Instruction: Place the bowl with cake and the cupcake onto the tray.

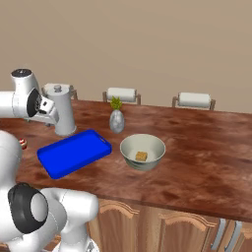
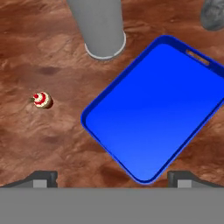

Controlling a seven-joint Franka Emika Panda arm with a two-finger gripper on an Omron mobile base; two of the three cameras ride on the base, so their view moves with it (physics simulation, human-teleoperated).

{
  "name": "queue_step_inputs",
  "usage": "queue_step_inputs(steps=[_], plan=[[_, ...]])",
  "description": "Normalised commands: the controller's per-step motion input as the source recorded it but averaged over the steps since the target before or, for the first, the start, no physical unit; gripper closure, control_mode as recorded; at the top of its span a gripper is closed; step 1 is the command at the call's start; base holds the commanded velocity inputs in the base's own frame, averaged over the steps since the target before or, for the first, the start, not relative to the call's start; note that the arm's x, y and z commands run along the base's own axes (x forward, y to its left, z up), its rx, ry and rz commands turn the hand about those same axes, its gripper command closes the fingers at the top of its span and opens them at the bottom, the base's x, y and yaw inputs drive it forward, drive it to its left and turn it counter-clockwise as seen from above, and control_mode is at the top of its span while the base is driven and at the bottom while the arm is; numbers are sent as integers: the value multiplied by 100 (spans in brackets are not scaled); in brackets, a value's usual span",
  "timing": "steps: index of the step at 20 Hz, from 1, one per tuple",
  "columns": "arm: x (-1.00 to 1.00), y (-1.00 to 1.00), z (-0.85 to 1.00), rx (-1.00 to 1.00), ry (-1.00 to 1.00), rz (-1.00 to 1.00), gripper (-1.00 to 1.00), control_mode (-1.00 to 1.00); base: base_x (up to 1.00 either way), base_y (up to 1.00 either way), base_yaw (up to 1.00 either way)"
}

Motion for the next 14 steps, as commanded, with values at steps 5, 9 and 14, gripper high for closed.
queue_step_inputs(steps=[5,9,14], plan=[[0,41,-20,0,0,3,-100,-100,0,0,0],[0,40,-20,0,0,3,-100,-100,0,0,0],[0,38,-22,0,0,4,-100,-100,0,0,0]])
